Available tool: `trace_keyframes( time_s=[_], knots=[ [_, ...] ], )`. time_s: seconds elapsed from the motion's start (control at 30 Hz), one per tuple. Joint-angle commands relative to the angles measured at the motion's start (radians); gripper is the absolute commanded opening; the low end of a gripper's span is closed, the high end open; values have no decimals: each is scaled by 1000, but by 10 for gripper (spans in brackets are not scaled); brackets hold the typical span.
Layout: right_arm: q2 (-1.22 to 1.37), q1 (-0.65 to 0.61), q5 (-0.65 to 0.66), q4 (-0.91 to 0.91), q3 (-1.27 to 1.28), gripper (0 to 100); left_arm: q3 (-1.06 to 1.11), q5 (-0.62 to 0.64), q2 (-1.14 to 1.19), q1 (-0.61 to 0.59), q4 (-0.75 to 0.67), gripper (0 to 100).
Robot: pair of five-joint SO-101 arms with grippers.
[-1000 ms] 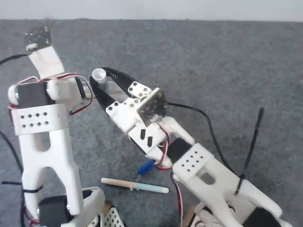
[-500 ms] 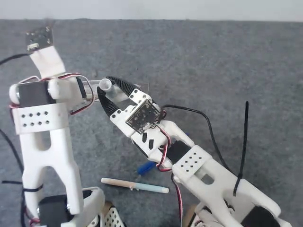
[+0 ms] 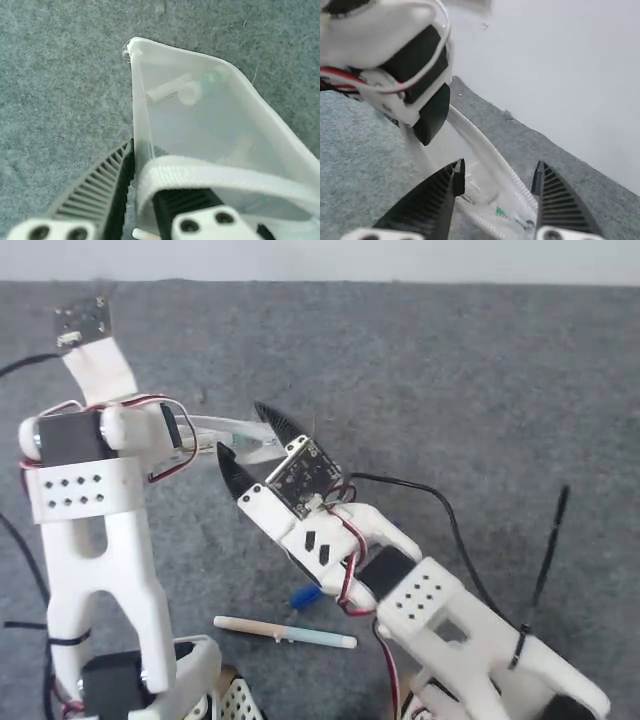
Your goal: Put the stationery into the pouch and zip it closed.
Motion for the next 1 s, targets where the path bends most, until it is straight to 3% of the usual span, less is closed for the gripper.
trace_keyframes(
  time_s=[0.0,0.53,0.77,0.97],
  knots=[
    [-108,-10,-18,51,-14,203,-8,11,-3,-3,6,11],
    [-242,2,-18,225,-14,202,-8,11,-12,-5,6,11],
    [-332,81,-49,338,-14,79,-15,12,-12,-101,-2,11],
    [-401,87,-89,481,-14,74,-15,12,-12,-110,-2,11]
  ],
)
